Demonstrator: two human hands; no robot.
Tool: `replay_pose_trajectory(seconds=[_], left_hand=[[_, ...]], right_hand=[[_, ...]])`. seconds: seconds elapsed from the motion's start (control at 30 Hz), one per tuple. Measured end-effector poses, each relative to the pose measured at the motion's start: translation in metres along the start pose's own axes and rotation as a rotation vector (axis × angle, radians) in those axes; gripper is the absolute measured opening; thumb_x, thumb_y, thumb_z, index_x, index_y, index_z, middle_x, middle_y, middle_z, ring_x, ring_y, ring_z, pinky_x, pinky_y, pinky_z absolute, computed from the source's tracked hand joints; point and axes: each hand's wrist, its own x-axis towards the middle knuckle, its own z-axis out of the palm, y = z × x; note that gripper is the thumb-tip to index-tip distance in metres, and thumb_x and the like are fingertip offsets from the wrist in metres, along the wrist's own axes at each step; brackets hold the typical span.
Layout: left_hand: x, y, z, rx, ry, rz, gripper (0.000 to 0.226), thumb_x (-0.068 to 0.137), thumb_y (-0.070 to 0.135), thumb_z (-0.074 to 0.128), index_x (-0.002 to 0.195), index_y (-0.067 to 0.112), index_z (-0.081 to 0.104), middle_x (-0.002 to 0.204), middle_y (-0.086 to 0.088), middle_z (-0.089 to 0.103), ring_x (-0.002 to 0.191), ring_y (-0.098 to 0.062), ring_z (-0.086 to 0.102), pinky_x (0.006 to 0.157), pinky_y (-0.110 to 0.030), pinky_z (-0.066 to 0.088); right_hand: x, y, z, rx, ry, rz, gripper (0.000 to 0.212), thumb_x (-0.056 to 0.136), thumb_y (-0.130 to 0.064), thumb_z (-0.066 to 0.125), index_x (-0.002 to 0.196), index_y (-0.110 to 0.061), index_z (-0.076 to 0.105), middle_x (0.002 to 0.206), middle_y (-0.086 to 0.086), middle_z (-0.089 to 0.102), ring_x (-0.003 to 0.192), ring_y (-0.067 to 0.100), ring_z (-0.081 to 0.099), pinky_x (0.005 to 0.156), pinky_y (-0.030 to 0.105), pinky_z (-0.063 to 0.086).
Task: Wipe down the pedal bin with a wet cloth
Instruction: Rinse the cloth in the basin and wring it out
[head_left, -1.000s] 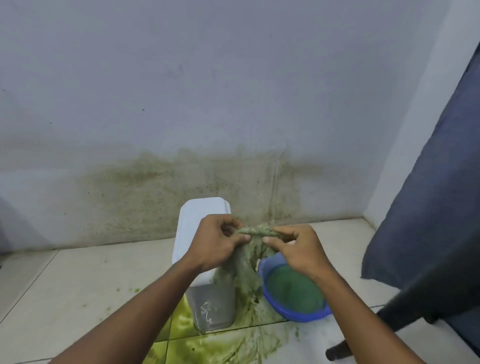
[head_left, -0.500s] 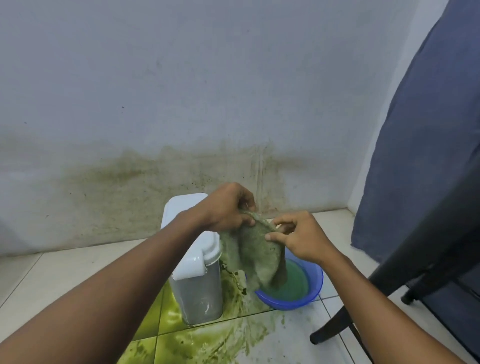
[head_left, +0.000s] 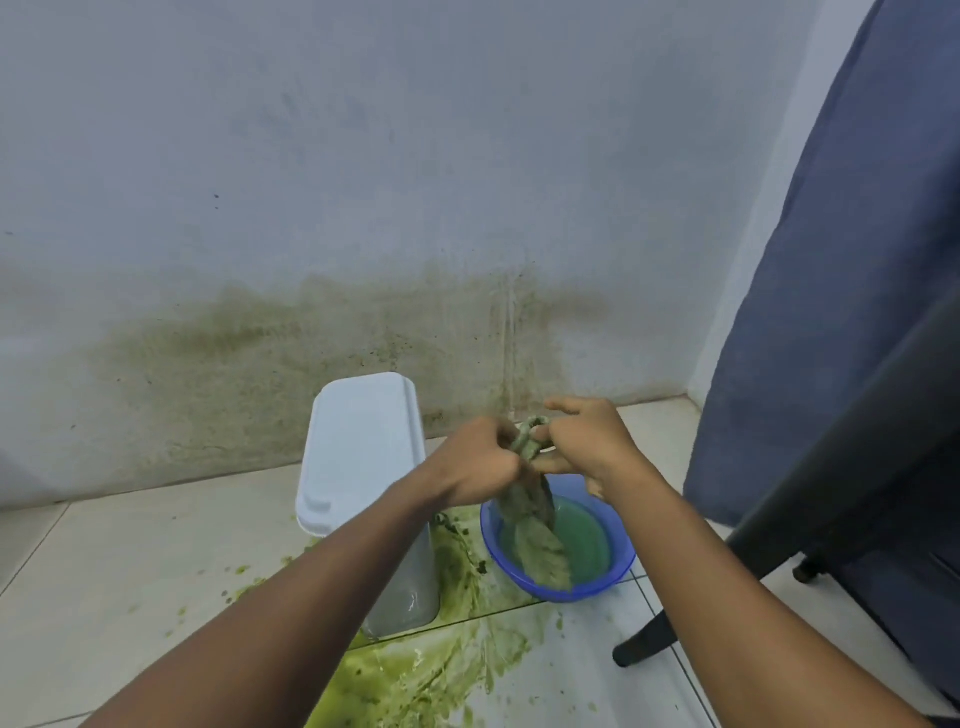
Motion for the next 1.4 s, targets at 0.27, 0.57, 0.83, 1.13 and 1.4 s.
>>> replay_pose_trajectory(seconds=[0.27, 0.57, 0.83, 1.13, 1.4], left_hand=[[0.012, -0.013, 0.015, 0.113, 0.099, 0.061, 0.021, 0.066, 0.004, 0.065, 0.081, 0.019, 0.067, 0.077, 0.000, 0.069, 0.075, -0.019, 0.066, 0.063, -0.035, 0.058], [0.025, -0.075, 0.040, 0.219, -0.058, -0.042, 0.023, 0.072, 0.004, 0.059, 0.067, 0.025, 0.065, 0.070, 0.002, 0.066, 0.068, -0.018, 0.063, 0.056, -0.022, 0.046], [0.047, -0.133, 0.102, 0.273, -0.271, 0.003, 0.027, 0.067, -0.002, 0.054, 0.064, 0.024, 0.059, 0.064, 0.009, 0.058, 0.068, -0.012, 0.054, 0.062, -0.024, 0.043], [0.113, -0.173, 0.171, 0.376, -0.291, -0.025, 0.059, 0.077, 0.010, 0.058, 0.135, 0.022, 0.061, 0.126, -0.009, 0.068, 0.118, -0.031, 0.061, 0.095, -0.038, 0.052], [0.096, -0.210, 0.210, 0.687, -0.396, 0.227, 0.045, 0.074, 0.028, 0.052, 0.116, 0.025, 0.067, 0.109, -0.001, 0.072, 0.105, -0.031, 0.062, 0.085, -0.040, 0.052]], right_hand=[[0.000, -0.002, -0.013, -0.735, 0.129, -0.252, 0.018, 0.068, -0.005, 0.072, 0.078, -0.018, 0.080, 0.075, -0.002, 0.074, 0.071, 0.019, 0.068, 0.061, 0.028, 0.053], [0.021, 0.058, -0.037, -0.549, -0.067, -0.066, 0.017, 0.064, 0.006, 0.086, 0.067, -0.005, 0.073, 0.067, 0.012, 0.073, 0.061, 0.025, 0.073, 0.065, 0.036, 0.063], [0.052, 0.128, -0.045, -0.590, -0.269, 0.253, 0.018, 0.081, 0.009, 0.072, 0.077, -0.008, 0.071, 0.062, 0.004, 0.073, 0.061, 0.025, 0.070, 0.076, 0.038, 0.063], [0.111, 0.200, -0.041, -0.825, -0.029, 0.251, 0.027, 0.074, -0.003, 0.064, 0.099, 0.000, 0.073, 0.102, 0.014, 0.074, 0.096, 0.036, 0.070, 0.084, 0.041, 0.060], [0.099, 0.260, -0.002, -1.123, -0.164, 0.125, 0.031, 0.082, -0.019, 0.067, 0.112, -0.022, 0.071, 0.118, 0.010, 0.067, 0.110, 0.034, 0.063, 0.091, 0.035, 0.053]])
